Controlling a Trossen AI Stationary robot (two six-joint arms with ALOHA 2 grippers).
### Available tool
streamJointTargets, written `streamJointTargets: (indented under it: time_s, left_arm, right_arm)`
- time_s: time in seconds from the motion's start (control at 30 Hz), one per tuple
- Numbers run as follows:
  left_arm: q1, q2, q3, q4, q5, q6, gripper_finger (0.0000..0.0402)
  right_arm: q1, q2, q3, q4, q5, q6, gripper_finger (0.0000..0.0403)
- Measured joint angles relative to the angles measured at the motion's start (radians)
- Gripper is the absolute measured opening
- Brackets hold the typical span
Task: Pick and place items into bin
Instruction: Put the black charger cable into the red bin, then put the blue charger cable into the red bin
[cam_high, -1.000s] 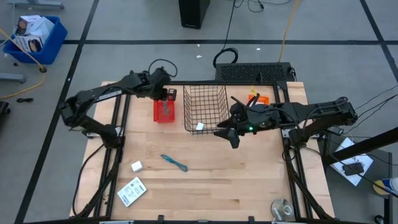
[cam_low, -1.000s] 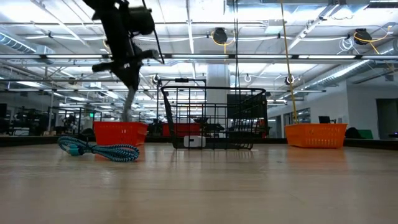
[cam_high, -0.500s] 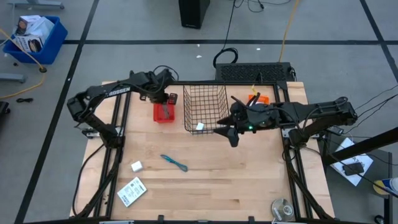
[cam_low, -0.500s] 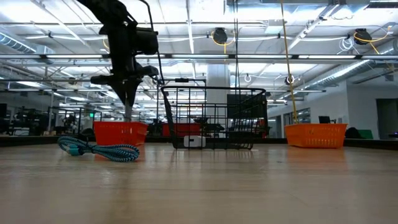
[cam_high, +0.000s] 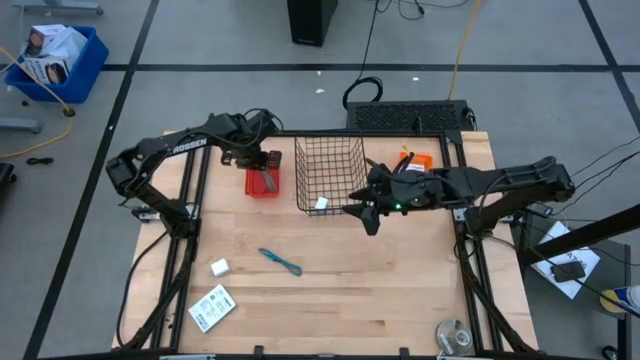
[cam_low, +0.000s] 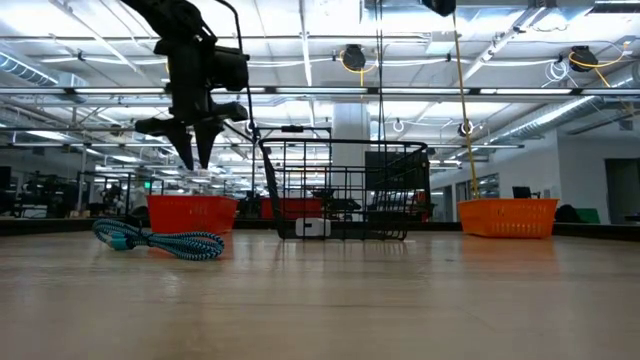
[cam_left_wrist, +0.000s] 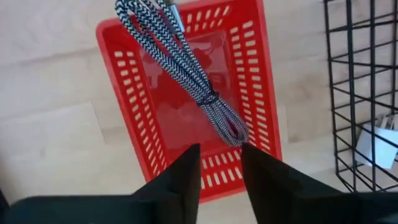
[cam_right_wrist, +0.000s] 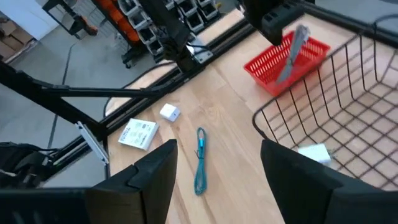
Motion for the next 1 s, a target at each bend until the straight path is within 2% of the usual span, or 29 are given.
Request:
streamJointTargets:
  time_s: [0.2,0.37,0.47,0.53,0.63,0.73,1.0]
  left_arm:
    - [-0.032,0.000,0.000,-0.001,0.090,0.029,0.0175]
    - [-0.092,-0.044,0.000,-0.001,0.164,0.033,0.0190]
    - [-0.148,-0.105,0.000,-0.002,0.158,0.034,0.0191]
    - [-0.193,-0.159,0.000,-0.002,0.118,0.050,0.0191]
    - [-0.273,-0.239,0.000,-0.001,0.046,0.138,0.0191]
    - [-0.365,-0.305,0.001,-0.001,0.028,0.248,0.0191]
    - [-0.585,-0.315,0.001,0.001,0.017,0.303,0.0191]
  right_arm:
    - [0.015,0.000,-0.090,0.068,-0.012,0.037,0.0224]
    - [0.049,0.000,-0.149,0.124,-0.029,0.043,0.0219]
    - [0.055,0.000,-0.176,0.124,-0.025,0.053,0.0216]
    - [0.061,0.000,-0.184,0.122,-0.026,0.054,0.0215]
    - [0.072,0.000,-0.195,0.124,-0.027,0.060,0.0215]
    - [0.076,0.000,-0.212,0.123,-0.028,0.059,0.0214]
    - [0.083,0.000,-0.250,0.121,-0.075,0.108,0.0210]
